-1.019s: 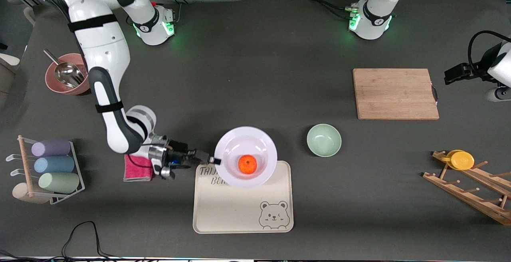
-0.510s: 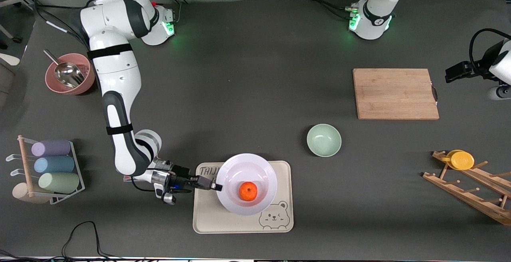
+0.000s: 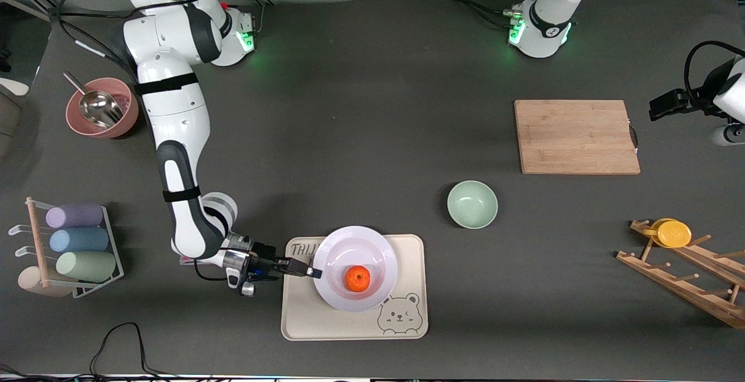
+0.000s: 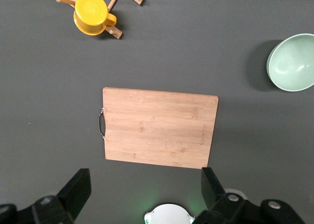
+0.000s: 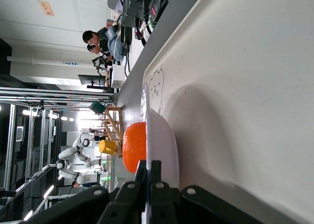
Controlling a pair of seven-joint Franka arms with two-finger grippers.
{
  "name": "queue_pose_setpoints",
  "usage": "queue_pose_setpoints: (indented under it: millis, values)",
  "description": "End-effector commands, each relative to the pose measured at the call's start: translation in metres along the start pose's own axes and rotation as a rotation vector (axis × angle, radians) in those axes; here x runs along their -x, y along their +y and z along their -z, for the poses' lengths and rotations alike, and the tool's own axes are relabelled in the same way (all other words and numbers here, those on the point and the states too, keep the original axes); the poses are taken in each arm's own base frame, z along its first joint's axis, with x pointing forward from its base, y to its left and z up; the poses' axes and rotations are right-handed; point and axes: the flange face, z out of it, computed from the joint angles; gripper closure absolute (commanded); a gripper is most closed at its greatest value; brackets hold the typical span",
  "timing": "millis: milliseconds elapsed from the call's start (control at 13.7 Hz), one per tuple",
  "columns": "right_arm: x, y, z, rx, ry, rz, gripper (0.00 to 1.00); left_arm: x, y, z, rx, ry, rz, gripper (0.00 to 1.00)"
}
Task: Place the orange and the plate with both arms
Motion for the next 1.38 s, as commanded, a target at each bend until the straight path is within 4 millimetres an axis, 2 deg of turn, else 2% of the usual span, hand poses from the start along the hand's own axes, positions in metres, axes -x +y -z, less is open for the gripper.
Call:
queue_pose_setpoints:
  millis: [0, 73, 146, 364, 510, 583, 655, 801, 947, 1165, 1238, 1311]
  values:
    - [-0.005, -0.003, -0.003, 0.034, -0.034, 0.007, 0.93, 0.005, -0.002, 0.005, 0.01, -0.018, -0.011, 0.0]
    - [-0.005, -0.003, -0.002, 0.045, -0.044, 0.016, 0.69, 0.005, -0.004, 0.005, 0.011, -0.018, -0.007, 0.0]
    - [-0.005, -0.001, 0.0, 0.073, -0.05, 0.027, 0.6, 0.006, -0.004, 0.005, 0.011, -0.021, -0.007, 0.0]
    - [-0.009, -0.005, 0.005, 0.135, -0.075, -0.033, 0.48, 0.006, -0.006, 0.004, 0.011, -0.027, -0.004, 0.0]
    - [-0.019, -0.011, 0.021, 0.214, -0.096, -0.057, 0.43, 0.006, -0.006, 0.004, 0.011, -0.026, -0.004, 0.0]
    - [-0.023, -0.019, 0.028, 0.257, -0.119, -0.035, 0.36, 0.006, -0.005, 0.004, 0.011, -0.026, -0.005, 0.0]
    - [-0.026, -0.027, 0.035, 0.304, -0.149, -0.006, 0.35, 0.006, -0.005, 0.004, 0.011, -0.026, -0.004, 0.0]
    - [-0.037, -0.053, 0.057, 0.379, -0.204, 0.001, 0.35, 0.006, -0.005, 0.004, 0.011, -0.027, -0.005, 0.0]
    - [-0.039, -0.083, 0.075, 0.424, -0.288, -0.003, 0.29, 0.006, -0.005, 0.004, 0.011, -0.026, -0.004, 0.0]
    - [-0.044, -0.131, 0.117, 0.543, -0.405, 0.097, 0.09, 0.008, -0.007, 0.007, 0.012, -0.02, 0.0, 0.0]
    - [-0.044, -0.153, 0.133, 0.592, -0.446, 0.136, 0.0, 0.009, -0.007, 0.008, 0.012, -0.018, 0.0, 0.0]
    - [-0.043, -0.174, 0.152, 0.645, -0.488, 0.165, 0.0, 0.009, -0.007, 0.009, 0.012, -0.017, 0.0, 0.0]
